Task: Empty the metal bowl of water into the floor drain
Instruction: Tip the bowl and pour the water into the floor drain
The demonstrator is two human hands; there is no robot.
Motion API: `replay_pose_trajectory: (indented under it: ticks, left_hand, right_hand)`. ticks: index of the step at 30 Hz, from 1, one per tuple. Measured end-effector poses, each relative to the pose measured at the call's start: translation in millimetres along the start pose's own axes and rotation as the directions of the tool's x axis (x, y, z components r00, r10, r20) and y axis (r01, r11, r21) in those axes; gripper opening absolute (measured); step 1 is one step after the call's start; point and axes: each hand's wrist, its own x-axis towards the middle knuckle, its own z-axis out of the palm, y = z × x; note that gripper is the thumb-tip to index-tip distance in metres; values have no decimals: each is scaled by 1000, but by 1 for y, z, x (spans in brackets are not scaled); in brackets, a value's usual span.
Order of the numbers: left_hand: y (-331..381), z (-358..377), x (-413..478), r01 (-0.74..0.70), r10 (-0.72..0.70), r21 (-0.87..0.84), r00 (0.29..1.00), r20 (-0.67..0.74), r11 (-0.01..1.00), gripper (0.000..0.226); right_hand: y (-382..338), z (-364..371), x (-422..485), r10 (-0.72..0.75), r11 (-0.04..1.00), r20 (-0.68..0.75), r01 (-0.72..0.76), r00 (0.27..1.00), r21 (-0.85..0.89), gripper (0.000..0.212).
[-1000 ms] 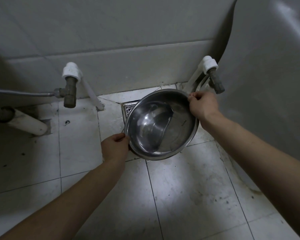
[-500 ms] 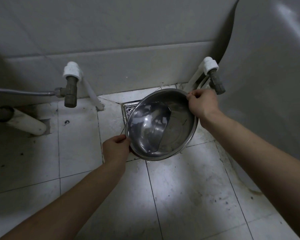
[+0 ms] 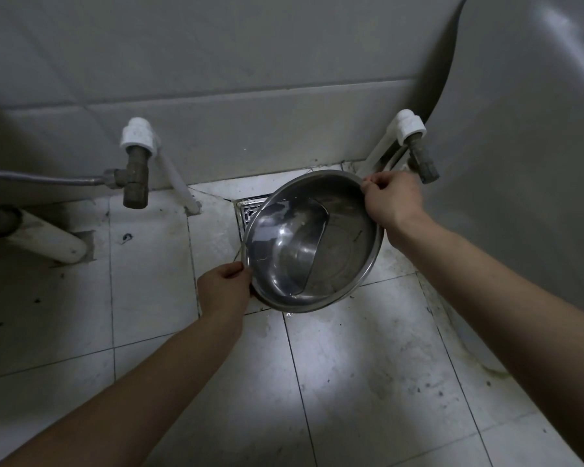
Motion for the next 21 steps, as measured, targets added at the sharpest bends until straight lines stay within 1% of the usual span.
replay_pose_trajectory:
  ticks: [4, 10, 14, 21]
  left_hand:
    - [-1, 1, -1, 7, -6, -18, 1000, 7, 1000, 32]
    - [2, 1, -4, 12, -12, -15, 1000, 14, 1000, 22]
    - [2, 0, -3, 13, -13, -6, 1000, -1, 1000, 27]
    - [1, 0, -5, 0, 0, 12, 1000, 5, 1000, 25]
  right_hand:
    - [-1, 0, -1, 5, 1000, 7, -5, 1000, 1, 19]
    - [-3, -1, 0, 7, 1000, 3, -7, 1000, -10, 22]
    - [-3, 1, 0, -4, 1000, -8, 4, 1000, -19, 21]
    - [-5, 2, 0, -6, 1000, 5, 6, 1000, -25, 23]
